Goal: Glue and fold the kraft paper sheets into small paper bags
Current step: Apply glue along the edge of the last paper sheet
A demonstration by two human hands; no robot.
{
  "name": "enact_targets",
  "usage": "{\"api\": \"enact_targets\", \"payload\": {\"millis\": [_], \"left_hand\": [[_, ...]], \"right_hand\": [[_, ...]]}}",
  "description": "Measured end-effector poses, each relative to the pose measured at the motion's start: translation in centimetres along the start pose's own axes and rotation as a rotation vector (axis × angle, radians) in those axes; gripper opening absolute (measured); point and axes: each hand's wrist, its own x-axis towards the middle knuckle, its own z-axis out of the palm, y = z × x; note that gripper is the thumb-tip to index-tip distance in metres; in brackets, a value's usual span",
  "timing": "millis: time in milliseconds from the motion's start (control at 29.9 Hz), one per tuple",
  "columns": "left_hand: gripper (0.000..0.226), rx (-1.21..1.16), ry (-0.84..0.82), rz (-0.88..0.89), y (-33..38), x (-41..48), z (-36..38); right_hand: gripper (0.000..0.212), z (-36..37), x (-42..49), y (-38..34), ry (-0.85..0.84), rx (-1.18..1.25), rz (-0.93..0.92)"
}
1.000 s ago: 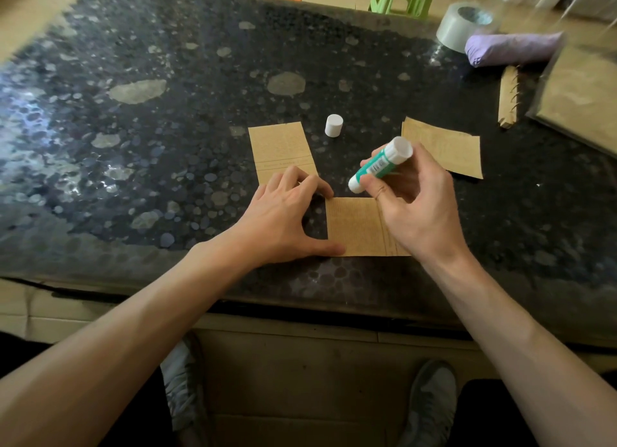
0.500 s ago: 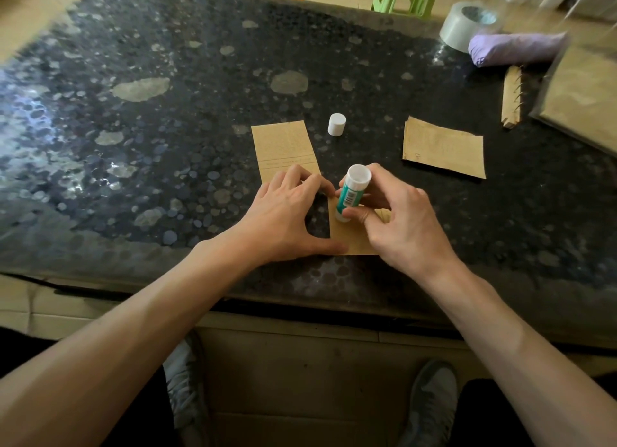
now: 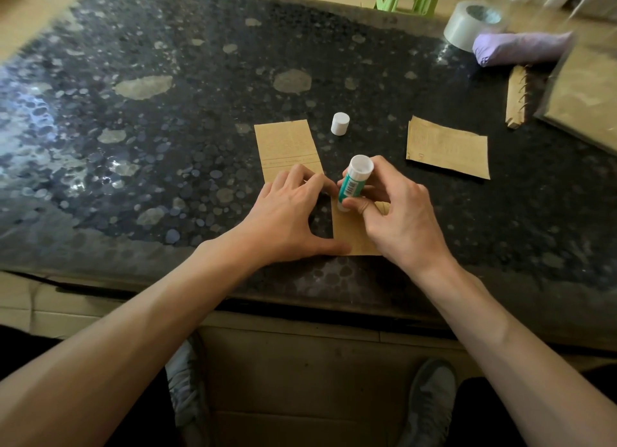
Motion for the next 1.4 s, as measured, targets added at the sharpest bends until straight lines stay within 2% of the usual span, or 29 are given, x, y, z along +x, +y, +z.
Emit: {"api": "enact_targets", "payload": {"millis": [267,468,568,735,835,969,1403], "left_hand": [[0.092,-0.019,0.01,-0.004,0.0,-0.2,0.0],[0.091,-0.02,0.018,-0.003,-0.2,-0.1,0.2],[0.092,-0.015,0.015,-0.001,-0.2,-0.1,0.2],[0.091,-0.013,0.024,0.008,-0.3,0.0,0.2],[0.091,-0.01,0.032,0.01,-0.3,0.0,0.2],[0.091,-0.016,0.036,0.01,-0.2,-0.1,0.2],[0.094,0.004,0.02,0.006,-0.1,-0.1,0.1]], "right_hand": [[0.026,0.5,0.7,0.1,0.045,0.059,-0.002],[0.026,-0.4,0.9,-0.1,0.143,0.318,0.006],[0.022,-1.1,0.9,-0.3,0.082,0.38,0.055],[0.019,-1.1,0.5,-0.3,-0.115,0.196,0.041],[0.024,-1.2,0.3,-0.4,-0.174,0.148,0.013],[0.036,-1.2,0.2,-0.7,-0.15,0.096,-0.032],[0.034,-0.5,0.4,-0.7,-0.105,0.079,-0.044]]}}
